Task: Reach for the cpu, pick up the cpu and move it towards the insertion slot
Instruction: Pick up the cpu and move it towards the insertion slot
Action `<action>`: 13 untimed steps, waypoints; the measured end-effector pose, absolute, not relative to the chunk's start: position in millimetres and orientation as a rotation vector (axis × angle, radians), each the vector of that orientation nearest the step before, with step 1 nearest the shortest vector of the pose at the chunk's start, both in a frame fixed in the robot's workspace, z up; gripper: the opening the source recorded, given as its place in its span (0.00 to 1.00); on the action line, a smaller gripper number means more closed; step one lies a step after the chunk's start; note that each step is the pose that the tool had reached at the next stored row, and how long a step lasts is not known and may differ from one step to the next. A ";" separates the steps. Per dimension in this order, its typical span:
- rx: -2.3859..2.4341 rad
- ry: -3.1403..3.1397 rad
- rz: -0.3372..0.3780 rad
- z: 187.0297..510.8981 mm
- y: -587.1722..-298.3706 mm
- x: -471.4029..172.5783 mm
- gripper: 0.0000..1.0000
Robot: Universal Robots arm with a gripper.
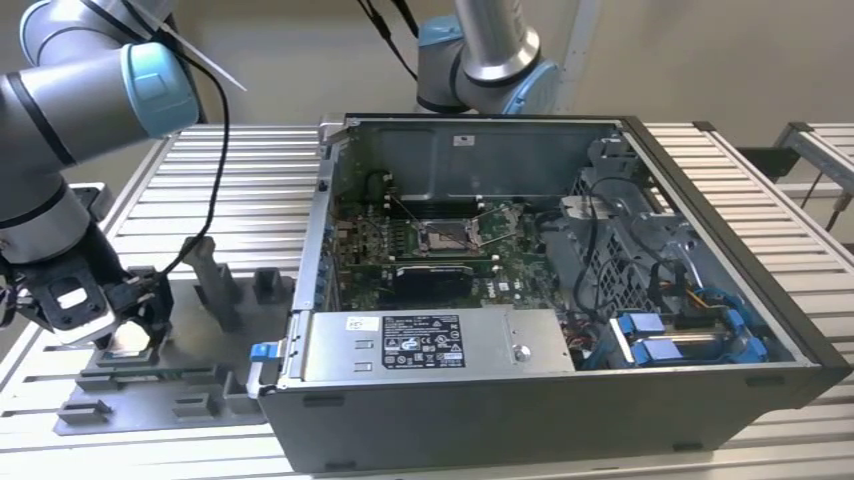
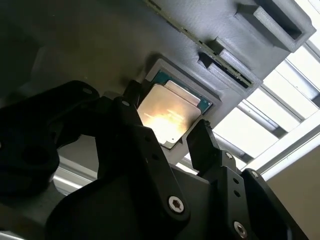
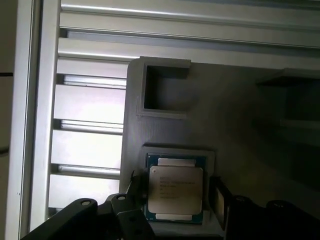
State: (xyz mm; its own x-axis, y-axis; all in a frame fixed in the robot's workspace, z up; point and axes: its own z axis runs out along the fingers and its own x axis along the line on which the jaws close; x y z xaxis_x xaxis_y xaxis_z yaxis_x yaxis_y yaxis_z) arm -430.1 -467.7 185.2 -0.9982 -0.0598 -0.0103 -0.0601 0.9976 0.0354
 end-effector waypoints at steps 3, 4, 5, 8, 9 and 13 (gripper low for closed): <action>-0.093 3.130 0.056 185.0 -467.7 -430.1 1.00; -0.093 3.130 0.056 184.9 -467.7 -430.1 1.00; -0.092 3.130 0.056 184.9 -467.8 -430.1 1.00; -0.092 3.130 0.056 184.9 -467.8 -430.1 1.00; -0.092 3.130 0.056 184.9 -467.8 -430.1 1.00; -0.091 3.130 0.056 184.9 -467.7 -430.1 1.00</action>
State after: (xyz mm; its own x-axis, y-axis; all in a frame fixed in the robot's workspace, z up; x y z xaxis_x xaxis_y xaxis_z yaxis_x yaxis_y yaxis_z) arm -430.1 -467.7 184.9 -0.9983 -0.0580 -0.0104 -0.0584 0.9977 0.0355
